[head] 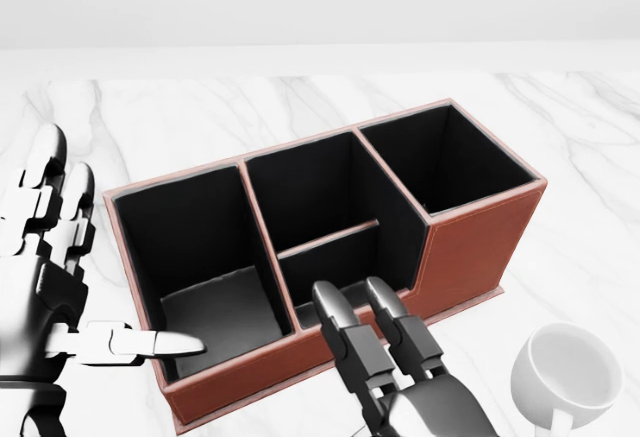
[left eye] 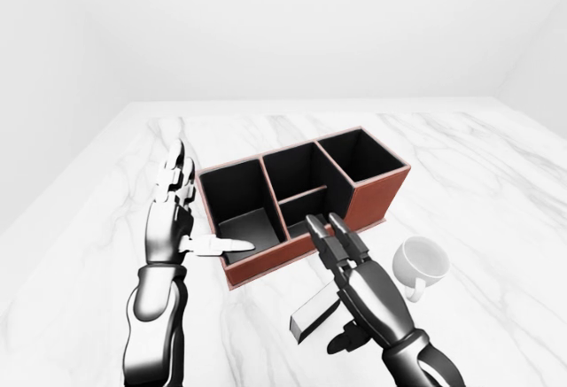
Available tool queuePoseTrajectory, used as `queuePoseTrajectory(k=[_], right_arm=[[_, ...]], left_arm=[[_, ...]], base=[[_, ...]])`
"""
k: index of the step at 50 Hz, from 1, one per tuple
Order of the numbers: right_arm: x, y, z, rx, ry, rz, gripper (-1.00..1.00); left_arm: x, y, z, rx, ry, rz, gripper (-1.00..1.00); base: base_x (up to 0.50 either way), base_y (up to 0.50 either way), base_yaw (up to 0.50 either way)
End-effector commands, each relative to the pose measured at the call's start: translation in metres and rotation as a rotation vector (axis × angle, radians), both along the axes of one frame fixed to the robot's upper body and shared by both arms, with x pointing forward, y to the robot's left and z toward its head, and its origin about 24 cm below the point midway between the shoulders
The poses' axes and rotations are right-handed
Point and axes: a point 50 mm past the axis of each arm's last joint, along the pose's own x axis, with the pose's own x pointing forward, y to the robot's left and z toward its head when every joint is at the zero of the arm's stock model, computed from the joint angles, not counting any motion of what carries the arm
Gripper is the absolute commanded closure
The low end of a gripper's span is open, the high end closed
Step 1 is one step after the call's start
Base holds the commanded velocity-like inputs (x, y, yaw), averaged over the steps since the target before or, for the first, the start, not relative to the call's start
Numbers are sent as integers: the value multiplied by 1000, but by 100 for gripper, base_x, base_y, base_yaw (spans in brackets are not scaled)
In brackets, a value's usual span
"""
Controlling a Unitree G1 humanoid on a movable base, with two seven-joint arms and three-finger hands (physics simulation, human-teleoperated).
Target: Pick up the book and place it in the front compartment of the caddy.
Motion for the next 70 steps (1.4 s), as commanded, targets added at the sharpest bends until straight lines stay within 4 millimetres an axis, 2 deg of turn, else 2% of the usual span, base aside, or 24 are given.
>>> queuePoseTrajectory(k=[1, 34, 70], right_arm=[[1, 1, -5, -15, 6, -2, -100], [8, 9, -10, -36, -2, 17, -100], [6, 15, -36, -117, 6, 11, -100]], left_arm=[[-1, 3, 3, 12, -9, -2, -100], [-5, 19, 16, 73, -59, 19, -100], [-5, 21, 16, 78, -56, 24, -100]], base=[[0, 0, 0], [0, 0, 0], [0, 0, 0]])
